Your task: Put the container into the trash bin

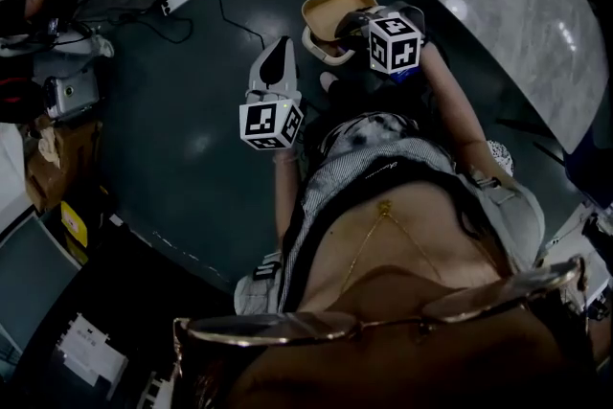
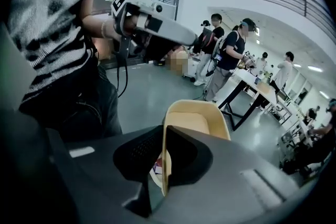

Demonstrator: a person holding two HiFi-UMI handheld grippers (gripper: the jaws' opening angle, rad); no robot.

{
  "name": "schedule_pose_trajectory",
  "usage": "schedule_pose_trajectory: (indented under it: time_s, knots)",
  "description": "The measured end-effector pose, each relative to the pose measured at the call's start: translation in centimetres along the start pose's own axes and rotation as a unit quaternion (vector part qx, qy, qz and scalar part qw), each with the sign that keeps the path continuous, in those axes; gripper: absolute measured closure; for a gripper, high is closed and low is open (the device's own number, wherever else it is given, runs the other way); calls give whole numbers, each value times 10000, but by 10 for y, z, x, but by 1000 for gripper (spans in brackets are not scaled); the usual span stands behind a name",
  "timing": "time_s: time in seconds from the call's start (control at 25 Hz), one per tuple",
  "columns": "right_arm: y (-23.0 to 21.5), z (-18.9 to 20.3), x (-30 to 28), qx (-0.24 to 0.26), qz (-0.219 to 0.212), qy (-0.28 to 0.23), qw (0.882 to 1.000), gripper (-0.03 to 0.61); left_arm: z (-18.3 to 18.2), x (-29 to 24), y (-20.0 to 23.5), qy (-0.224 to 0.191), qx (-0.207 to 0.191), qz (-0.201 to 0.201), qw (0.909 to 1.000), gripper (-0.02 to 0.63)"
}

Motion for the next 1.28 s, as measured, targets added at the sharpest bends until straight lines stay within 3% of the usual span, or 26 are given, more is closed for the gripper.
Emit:
schedule_pose_trajectory:
  time_s: [0.28,0.52,0.92,1.16,1.2,1.28]
  knots:
    - [7,17,-98,44,-743,303,9968,534,10,9,5,53,117,-136,9998,614]
    - [14,42,-170,-311,-1322,624,9888,534,21,19,10,121,222,-277,9993,614]
    - [25,87,-231,-1250,-1716,1210,9697,534,37,28,24,283,455,-536,9971,614]
    - [16,85,-240,-1228,-1412,1242,9744,532,39,34,29,318,521,-612,9963,614]
    - [18,87,-242,-1302,-1452,1270,9725,523,39,35,29,318,531,-628,9961,614]
    - [20,89,-245,-1437,-1549,1283,9690,411,40,35,29,322,553,-649,9958,614]
Point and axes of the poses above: the fingertips, and each gripper's own axes: x backward along the fingers, y to its left, z out of its underside, the point moved 3 cm from there along x, backward along the fingers, and after that the axes turned 12 degrees about y, right-handed, at the moved point
